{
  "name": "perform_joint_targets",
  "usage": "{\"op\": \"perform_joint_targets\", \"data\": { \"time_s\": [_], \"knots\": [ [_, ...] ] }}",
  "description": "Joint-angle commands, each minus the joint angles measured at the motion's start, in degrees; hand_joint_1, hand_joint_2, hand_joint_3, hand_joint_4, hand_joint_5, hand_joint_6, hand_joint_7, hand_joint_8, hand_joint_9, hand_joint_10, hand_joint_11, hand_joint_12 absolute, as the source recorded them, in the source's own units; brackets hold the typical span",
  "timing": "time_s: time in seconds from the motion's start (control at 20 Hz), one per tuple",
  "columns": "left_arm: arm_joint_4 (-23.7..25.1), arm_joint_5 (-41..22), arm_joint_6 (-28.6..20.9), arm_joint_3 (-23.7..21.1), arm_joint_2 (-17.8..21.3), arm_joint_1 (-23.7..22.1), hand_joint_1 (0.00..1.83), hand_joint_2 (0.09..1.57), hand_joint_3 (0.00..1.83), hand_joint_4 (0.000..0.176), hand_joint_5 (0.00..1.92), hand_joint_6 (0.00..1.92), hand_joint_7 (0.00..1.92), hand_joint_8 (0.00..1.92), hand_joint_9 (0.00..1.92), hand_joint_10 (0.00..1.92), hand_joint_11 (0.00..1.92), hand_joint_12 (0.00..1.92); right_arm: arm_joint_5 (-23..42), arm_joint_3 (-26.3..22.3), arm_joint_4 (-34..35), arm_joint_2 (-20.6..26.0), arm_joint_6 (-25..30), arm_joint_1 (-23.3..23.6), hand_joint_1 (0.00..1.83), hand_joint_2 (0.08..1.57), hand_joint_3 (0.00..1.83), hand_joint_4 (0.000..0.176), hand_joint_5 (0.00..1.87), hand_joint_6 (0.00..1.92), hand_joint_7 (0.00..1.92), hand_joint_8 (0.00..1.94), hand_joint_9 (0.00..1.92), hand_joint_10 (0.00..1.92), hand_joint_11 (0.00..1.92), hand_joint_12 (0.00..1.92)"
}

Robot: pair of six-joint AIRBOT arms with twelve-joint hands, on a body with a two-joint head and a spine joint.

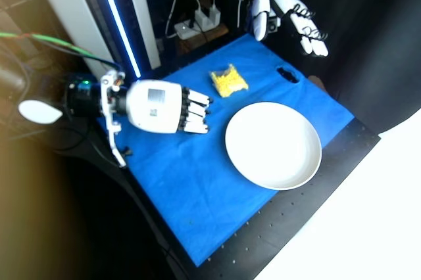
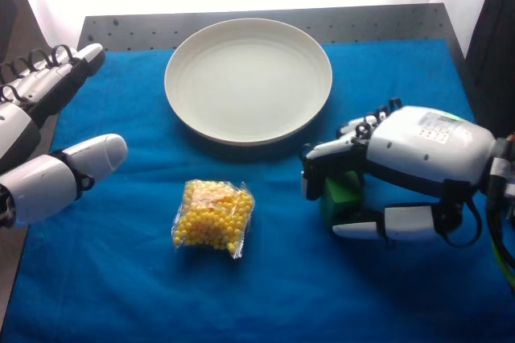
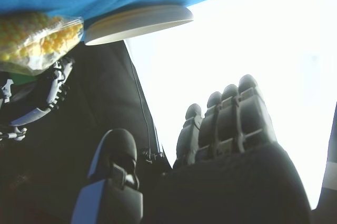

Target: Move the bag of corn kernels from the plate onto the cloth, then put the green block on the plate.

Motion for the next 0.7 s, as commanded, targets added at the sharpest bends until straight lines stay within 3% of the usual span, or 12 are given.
{"op": "perform_joint_targets", "data": {
  "time_s": [0.0, 0.15, 0.2, 0.25, 0.3, 0.35, 0.4, 0.45, 0.5, 0.55, 0.6, 0.65],
  "knots": [
    [1.11, -7.3, -0.33, -0.11, 0.42, -0.17, 0.13, 1.32, 0.01, 0.093, 0.0, 0.0, 0.0, 0.0, 0.0, 0.0, 0.0, 0.0, 6.51, -0.43, 0.12, -0.08, 0.22, 1.32, 1.25, 1.22, 0.0, 0.0, 0.72, 1.14, 0.86, 1.43, 0.8, 1.51, 0.62, 1.82],
    [0.94, -7.37, -0.33, -0.12, 0.36, -0.1, 0.14, 1.33, 0.01, 0.091, 0.0, 0.0, 0.0, 0.0, 0.0, 0.0, 0.0, 0.0, 6.5, -0.12, -2.25, -0.07, 0.22, 4.66, 1.35, 1.2, 0.0, 0.0, 0.69, 1.2, 0.89, 1.22, 0.78, 1.48, 0.48, 1.67],
    [0.89, -7.4, -0.33, -0.11, 0.36, -0.1, 0.16, 1.31, 0.0, 0.087, 0.0, 0.0, 0.0, 0.0, 0.0, 0.0, 0.0, 0.0, 6.49, 0.24, -2.53, -0.09, 0.22, 5.66, 1.25, 1.17, 0.0, 0.0, 0.75, 1.23, 0.98, 1.13, 0.82, 1.17, 0.47, 1.65],
    [0.78, -7.43, -0.33, -0.09, 0.36, -0.1, 0.16, 1.3, 0.0, 0.094, 0.0, 0.0, 0.0, 0.0, 0.0, 0.0, 0.0, 0.0, 6.49, 0.44, -2.7, -0.12, 0.22, 6.28, 1.23, 1.18, 0.0, 0.0, 0.75, 1.19, 0.96, 1.22, 0.81, 1.25, 0.49, 1.75],
    [0.53, -7.44, -0.33, -0.04, 0.36, -0.08, 0.16, 1.3, 0.0, 0.092, 0.0, 0.0, 0.0, 0.0, 0.0, 0.0, 0.0, 0.0, 6.49, 0.9, -3.04, -0.43, 0.21, 7.69, 1.22, 1.22, 0.0, 0.0, 0.73, 1.14, 0.87, 1.43, 0.8, 1.53, 0.57, 1.89],
    [0.41, -7.47, -0.33, -0.04, 0.36, -0.05, 0.17, 1.31, 0.0, 0.067, 0.0, 0.0, 0.0, 0.0, 0.0, 0.0, 0.0, 0.0, 6.49, 1.23, -3.36, -0.76, 0.21, 8.49, 1.21, 1.25, 0.0, 0.0, 0.7, 1.14, 0.81, 1.56, 0.82, 1.74, 0.69, 1.91],
    [0.31, -7.56, -0.33, -0.05, 0.36, 0.01, 0.18, 1.31, 0.0, 0.053, 0.0, 0.0, 0.0, 0.0, 0.0, 0.0, 0.0, 0.0, 6.46, 2.09, -3.55, -1.41, 0.2, 9.48, 1.21, 1.24, 0.0, 0.0, 0.73, 1.29, 0.78, 1.44, 0.84, 1.8, 0.76, 1.92],
    [0.3, -7.56, -0.32, -0.05, 0.35, 0.07, 0.18, 1.31, 0.0, 0.053, 0.0, 0.0, 0.0, 0.0, 0.0, 0.0, 0.0, 0.0, 6.36, 2.79, -3.55, -1.9, 0.2, 10.3, 1.21, 1.24, 0.0, 0.0, 0.73, 1.29, 0.78, 1.44, 0.84, 1.8, 0.76, 1.92],
    [0.3, -7.53, -0.32, -0.04, 0.33, 0.08, 0.22, 1.32, 0.0, 0.056, 0.0, 0.0, 0.0, 0.0, 0.0, 0.0, 0.0, 0.0, 6.12, 3.39, -3.53, -2.25, 0.2, 10.96, 1.23, 1.21, 0.0, 0.0, 0.76, 1.12, 0.88, 1.4, 0.73, 1.48, 0.55, 1.9],
    [0.3, -7.52, -0.32, -0.01, 0.28, 0.08, 0.22, 1.32, 0.0, 0.056, 0.0, 0.0, 0.0, 0.0, 0.0, 0.0, 0.0, 0.0, 5.3, 4.13, -3.55, -2.73, 0.2, 12.02, 1.23, 1.21, 0.0, 0.0, 0.76, 1.12, 0.88, 1.4, 0.73, 1.48, 0.55, 1.9],
    [0.26, -7.53, -0.32, 0.04, 0.21, 0.08, 0.21, 1.33, 0.01, 0.037, 0.0, 0.0, 0.0, 0.0, 0.0, 0.0, 0.0, 0.0, 4.49, 5.03, -3.58, -3.45, 0.2, 12.89, 1.13, 1.2, 0.0, 0.0, 0.81, 1.23, 0.92, 1.67, 0.95, 1.89, 0.99, 1.92],
    [0.22, -7.52, -0.33, 0.12, 0.1, 0.08, 0.19, 1.33, 0.0, 0.056, 0.0, 0.0, 0.0, 0.0, 0.0, 0.0, 0.0, 0.0, 3.45, 6.37, -3.58, -4.59, 0.19, 13.71, 1.13, 1.21, 0.0, 0.0, 0.8, 1.24, 0.98, 1.78, 1.08, 1.91, 1.17, 1.92]
  ]
}}
